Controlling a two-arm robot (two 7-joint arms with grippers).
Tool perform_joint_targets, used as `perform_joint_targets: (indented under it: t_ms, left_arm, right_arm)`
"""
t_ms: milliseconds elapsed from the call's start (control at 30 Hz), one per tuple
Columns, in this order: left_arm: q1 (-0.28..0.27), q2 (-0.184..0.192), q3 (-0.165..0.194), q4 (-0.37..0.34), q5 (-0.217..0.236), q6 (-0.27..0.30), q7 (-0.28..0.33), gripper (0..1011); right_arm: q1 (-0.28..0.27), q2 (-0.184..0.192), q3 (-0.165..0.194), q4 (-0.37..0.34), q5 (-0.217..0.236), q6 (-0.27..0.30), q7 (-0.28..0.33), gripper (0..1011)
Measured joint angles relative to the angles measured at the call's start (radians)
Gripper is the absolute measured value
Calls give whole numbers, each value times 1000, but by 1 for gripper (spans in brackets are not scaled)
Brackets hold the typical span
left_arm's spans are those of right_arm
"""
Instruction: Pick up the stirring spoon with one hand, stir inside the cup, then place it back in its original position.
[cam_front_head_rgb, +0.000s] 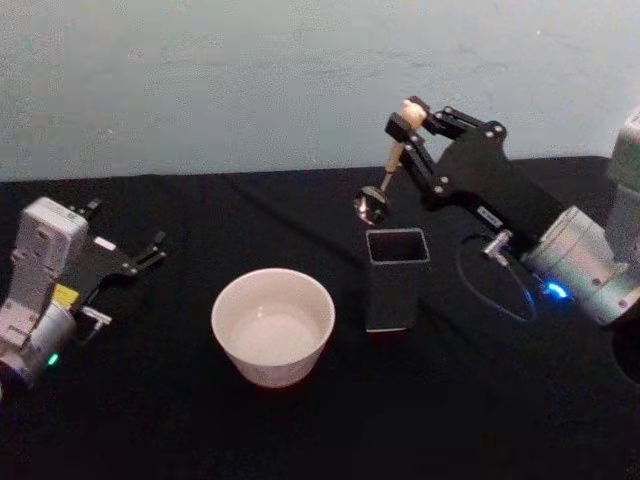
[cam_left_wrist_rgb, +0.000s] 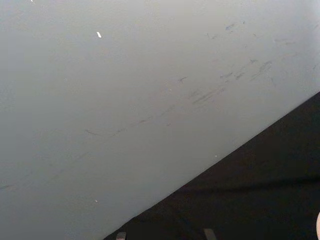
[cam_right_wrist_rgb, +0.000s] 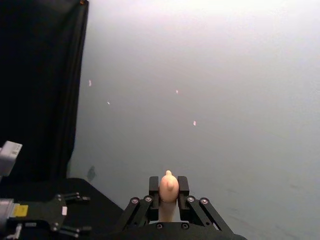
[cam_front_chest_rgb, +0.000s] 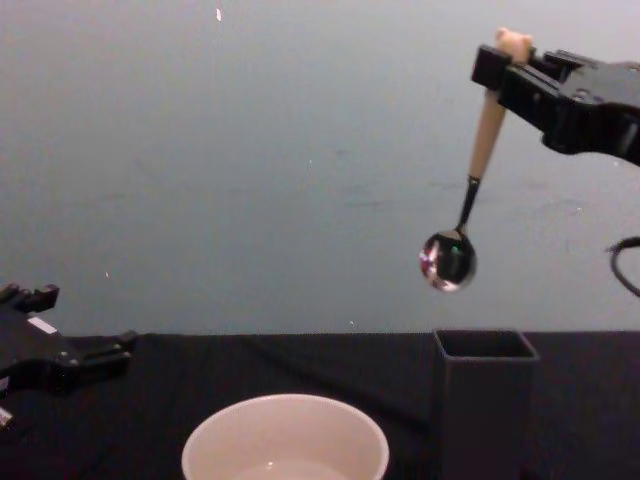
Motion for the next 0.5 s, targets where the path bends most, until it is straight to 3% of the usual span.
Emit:
perform_joint_targets:
  t_ms: [500]
  left_arm:
    - [0, 0, 0, 0, 0, 0, 0, 1001]
  right_arm:
    - [-31, -1, 11, 18, -32, 73, -60, 212]
